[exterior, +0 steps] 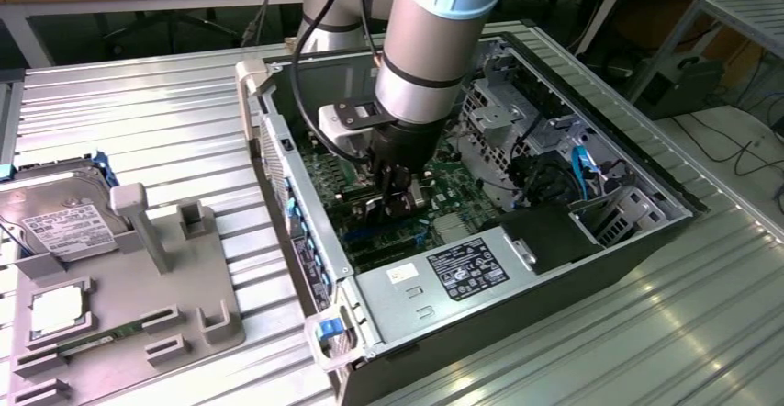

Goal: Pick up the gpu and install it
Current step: 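Press down on the gpu until it lock into place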

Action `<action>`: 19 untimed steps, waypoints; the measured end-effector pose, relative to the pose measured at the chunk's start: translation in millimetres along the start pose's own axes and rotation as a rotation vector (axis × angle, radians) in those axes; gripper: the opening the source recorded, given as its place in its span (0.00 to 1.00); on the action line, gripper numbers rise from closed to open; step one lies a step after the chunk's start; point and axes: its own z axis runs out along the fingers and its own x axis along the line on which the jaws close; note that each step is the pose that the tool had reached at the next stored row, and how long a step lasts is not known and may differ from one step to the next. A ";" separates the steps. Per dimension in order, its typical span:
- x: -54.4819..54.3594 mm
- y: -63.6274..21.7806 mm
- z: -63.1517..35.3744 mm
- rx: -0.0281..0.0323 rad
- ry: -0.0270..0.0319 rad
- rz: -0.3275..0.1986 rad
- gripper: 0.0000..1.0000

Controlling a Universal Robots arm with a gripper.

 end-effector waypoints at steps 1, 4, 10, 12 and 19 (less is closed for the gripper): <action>0.0 0.0 0.0 0.0000 0.0000 0.000 0.27; 0.0 0.0 0.0 0.0000 0.0001 0.000 0.27; 0.0 0.0 0.3 -0.0053 0.0000 0.000 0.27; 0.0 0.0 0.5 -0.0052 0.0000 0.000 0.27; 0.1 0.0 2.3 -0.0052 0.0001 0.000 0.27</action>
